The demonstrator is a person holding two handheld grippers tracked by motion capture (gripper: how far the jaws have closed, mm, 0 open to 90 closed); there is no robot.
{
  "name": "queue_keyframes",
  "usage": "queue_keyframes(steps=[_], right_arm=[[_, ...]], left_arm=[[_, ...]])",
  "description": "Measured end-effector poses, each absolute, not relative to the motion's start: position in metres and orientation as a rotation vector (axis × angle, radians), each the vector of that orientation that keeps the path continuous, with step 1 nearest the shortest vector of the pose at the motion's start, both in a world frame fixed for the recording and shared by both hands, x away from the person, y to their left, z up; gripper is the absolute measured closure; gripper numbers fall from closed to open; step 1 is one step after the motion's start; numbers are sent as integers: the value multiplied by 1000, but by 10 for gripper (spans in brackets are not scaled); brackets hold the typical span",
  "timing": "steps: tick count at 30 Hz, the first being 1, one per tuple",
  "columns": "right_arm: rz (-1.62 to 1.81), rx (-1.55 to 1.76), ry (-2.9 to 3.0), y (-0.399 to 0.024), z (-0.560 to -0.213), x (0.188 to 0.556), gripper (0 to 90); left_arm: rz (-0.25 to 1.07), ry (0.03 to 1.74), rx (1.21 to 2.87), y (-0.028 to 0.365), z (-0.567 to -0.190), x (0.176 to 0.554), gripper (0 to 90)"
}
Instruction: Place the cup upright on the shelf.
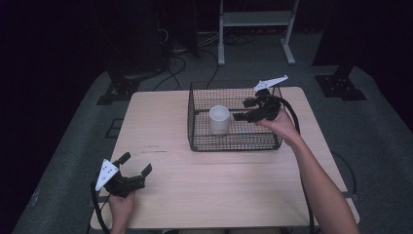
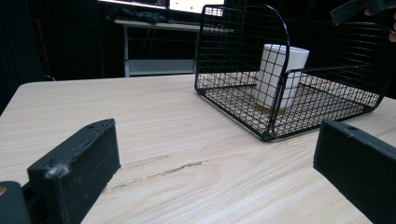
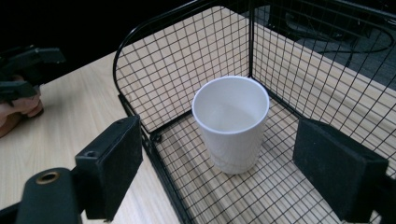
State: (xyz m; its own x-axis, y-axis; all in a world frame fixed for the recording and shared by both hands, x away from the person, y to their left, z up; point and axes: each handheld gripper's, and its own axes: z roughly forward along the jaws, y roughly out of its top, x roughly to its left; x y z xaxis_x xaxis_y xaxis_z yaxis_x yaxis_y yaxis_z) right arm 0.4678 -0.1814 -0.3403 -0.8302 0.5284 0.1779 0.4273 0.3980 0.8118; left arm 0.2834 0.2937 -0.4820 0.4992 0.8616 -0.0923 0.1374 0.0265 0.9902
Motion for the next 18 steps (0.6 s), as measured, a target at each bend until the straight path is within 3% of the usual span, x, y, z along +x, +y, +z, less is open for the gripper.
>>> queue_keyframes(steps=[18], right_arm=[[1439, 797, 2566, -191, -336, 436, 152]], left_arm=[[708, 924, 1461, 293, -482, 284, 0]])
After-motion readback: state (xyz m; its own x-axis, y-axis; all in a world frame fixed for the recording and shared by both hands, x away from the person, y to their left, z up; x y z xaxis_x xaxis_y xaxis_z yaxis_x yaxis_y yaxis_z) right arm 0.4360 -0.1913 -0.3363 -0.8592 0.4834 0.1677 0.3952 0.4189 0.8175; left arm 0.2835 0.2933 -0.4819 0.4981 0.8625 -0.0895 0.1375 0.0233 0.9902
